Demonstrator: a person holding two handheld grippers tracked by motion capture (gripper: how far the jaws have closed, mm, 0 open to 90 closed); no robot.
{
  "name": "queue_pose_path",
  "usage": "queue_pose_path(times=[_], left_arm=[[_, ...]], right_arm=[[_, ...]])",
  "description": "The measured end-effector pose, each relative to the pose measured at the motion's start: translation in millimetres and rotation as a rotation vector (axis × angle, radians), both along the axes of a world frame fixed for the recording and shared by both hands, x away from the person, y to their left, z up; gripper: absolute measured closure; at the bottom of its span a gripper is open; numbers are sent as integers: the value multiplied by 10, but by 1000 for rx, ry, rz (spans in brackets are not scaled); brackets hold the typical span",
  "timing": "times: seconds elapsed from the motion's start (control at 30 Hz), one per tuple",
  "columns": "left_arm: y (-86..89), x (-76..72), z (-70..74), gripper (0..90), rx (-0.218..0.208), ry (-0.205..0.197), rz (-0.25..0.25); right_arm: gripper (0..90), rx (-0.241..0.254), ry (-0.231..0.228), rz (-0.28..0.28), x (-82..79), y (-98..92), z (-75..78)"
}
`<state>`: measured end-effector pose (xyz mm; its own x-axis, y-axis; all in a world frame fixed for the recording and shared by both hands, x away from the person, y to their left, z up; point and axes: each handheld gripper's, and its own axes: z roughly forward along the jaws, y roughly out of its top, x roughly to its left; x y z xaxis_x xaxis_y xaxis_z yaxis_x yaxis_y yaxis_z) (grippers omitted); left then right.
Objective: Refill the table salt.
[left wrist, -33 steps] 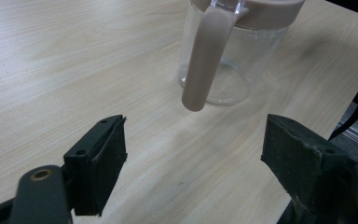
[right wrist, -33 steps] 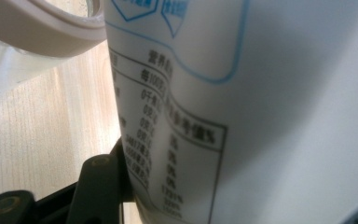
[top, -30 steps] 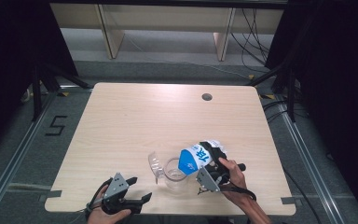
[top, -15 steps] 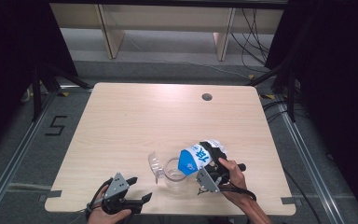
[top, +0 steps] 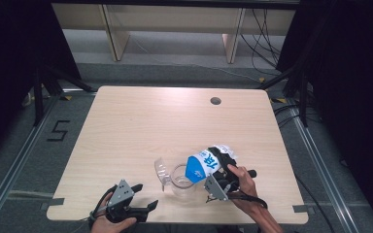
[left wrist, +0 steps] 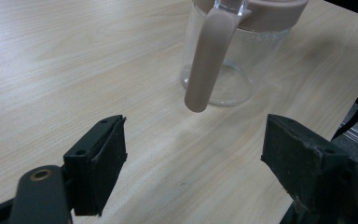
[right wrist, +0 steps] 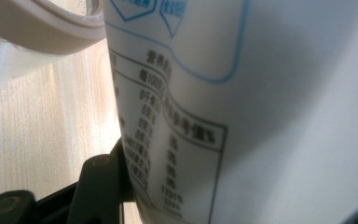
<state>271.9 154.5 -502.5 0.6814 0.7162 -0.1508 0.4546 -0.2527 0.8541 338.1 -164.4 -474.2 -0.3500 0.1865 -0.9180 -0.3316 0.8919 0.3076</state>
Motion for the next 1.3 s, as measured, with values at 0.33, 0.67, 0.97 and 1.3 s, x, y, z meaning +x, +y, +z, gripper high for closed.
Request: queue_pose_path(times=[0.33,0.67,0.97,1.3], left_arm=[[8,8,-4,211,0,0,-6],[6,8,-5,211,2,1,-5],[0,9,-11,211,1,0,-7],[-3,13,-16,210,-7,4,-5]], right_arm=[[472,28,6,6,6,-2,-44],[474,2,-22,2,-6,3,-46],[475,-35,-68,-18,-20,8,-49],[478,-70,-95,1,-14,27,-50]])
